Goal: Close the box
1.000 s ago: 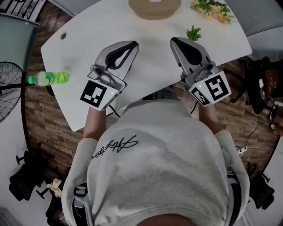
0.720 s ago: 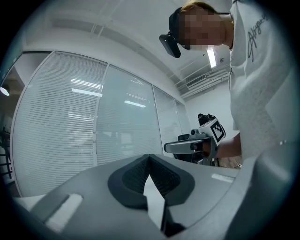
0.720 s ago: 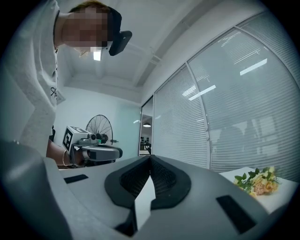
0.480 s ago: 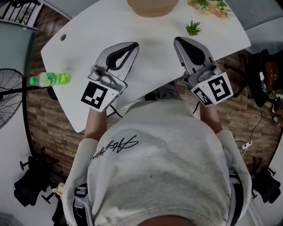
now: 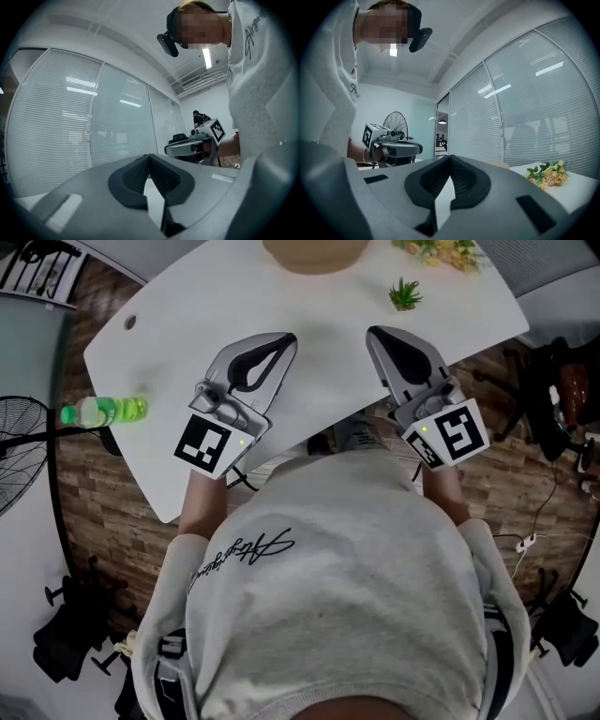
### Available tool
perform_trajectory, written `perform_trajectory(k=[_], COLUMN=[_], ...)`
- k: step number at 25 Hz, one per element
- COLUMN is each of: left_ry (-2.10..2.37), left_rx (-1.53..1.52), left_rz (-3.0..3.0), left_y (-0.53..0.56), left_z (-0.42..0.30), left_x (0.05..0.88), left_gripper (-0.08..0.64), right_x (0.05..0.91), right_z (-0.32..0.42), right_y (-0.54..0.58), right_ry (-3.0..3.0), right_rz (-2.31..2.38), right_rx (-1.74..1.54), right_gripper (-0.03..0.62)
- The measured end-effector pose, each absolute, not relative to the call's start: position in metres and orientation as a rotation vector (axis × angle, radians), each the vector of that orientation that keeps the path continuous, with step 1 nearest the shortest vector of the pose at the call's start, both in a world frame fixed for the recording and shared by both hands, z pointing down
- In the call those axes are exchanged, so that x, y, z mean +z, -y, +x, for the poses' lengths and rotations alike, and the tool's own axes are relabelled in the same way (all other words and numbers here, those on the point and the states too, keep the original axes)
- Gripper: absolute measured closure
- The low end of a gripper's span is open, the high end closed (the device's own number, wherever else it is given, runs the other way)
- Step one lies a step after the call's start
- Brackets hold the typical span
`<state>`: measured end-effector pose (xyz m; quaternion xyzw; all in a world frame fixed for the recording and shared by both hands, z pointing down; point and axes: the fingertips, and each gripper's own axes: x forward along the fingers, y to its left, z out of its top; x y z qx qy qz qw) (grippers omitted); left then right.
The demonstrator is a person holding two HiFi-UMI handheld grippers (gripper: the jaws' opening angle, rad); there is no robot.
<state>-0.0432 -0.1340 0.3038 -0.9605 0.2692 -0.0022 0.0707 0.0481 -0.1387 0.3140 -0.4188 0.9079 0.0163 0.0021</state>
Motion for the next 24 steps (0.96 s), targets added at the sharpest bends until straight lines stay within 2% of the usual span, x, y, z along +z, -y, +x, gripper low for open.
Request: perform_trajectory(k=[24], left_ry=[-0.852], left_rx=[-0.018], left_rz=[-2.876], left_y=[0.172], left_z=[-0.018], left_x=[0.302], left_gripper=[0.560], right_x=[0.322], right_z=[0.073], right_y=[0.176], right_ry=[-2.872], right_rz=[-1.280], right_rx=[0.019], right_gripper=[0.592])
